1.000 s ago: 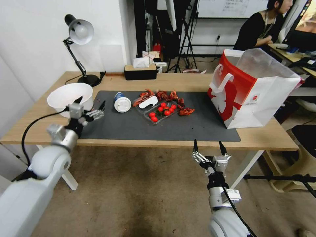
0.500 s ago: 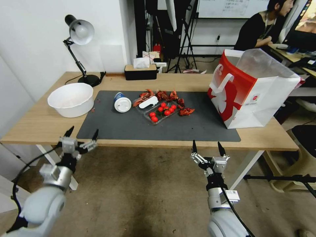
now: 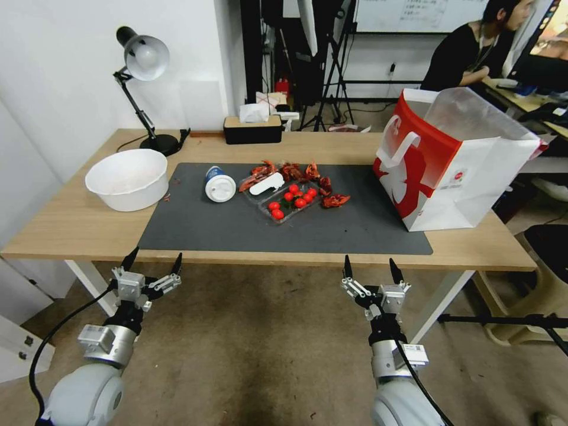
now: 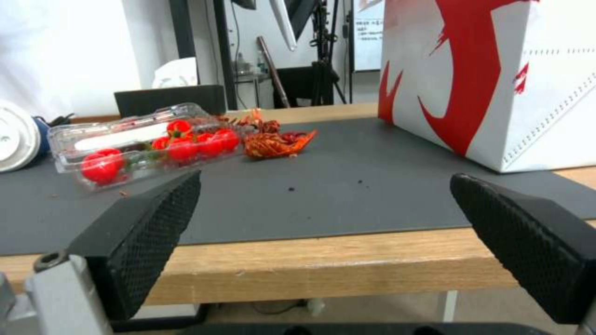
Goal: Pick up the trash from the table and place it into the takeout bag.
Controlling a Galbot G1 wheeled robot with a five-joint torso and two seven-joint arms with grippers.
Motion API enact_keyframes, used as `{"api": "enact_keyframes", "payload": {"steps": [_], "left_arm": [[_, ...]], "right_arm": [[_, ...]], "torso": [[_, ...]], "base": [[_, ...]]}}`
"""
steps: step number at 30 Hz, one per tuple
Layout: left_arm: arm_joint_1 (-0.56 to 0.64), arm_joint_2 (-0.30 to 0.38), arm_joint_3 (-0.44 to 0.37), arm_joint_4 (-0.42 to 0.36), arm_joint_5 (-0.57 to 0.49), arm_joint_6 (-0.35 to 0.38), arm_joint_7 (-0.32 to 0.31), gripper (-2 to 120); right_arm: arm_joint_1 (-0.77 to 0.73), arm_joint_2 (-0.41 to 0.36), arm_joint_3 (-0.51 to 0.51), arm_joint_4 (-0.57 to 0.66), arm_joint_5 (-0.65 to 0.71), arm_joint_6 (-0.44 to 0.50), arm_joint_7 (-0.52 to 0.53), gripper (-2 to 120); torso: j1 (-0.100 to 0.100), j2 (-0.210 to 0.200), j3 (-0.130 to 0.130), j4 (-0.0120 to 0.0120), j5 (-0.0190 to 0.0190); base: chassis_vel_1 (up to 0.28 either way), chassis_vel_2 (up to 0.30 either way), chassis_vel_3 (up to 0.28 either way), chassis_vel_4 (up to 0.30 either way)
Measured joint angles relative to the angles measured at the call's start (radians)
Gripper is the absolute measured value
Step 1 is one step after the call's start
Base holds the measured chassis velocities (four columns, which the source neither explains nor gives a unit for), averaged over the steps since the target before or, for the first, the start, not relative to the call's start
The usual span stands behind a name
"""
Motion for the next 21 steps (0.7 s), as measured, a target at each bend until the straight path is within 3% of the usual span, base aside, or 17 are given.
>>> {"api": "enact_keyframes", "payload": {"steps": [9, 17, 21], "left_arm": [[-0.029, -0.001, 0.038, -0.016, 0.0, 0.028, -0.005, 100], [-0.126, 0.009, 0.13, -0.023, -0.008, 0.103, -0.045, 100], [-0.226, 0.031, 0.184, -0.023, -0.047, 0.175, -0.074, 100]], "right_arm": [[0.0, -0.001, 0.0, 0.002, 0.0, 0.0, 0.001, 100], [-0.001, -0.003, 0.001, 0.006, -0.001, -0.001, 0.002, 100], [0.001, -0.003, 0.002, 0.01, -0.002, -0.005, 0.003, 100]], "torso": [[0.0, 0.0, 0.0, 0.0, 0.0], [0.0, 0.0, 0.0, 0.0, 0.0], [0.0, 0.0, 0.0, -0.0001, 0.0]], "base": [[0.0, 0.0, 0.0, 0.0], [0.0, 0.0, 0.0, 0.0], [0.0, 0.0, 0.0, 0.0]]}}
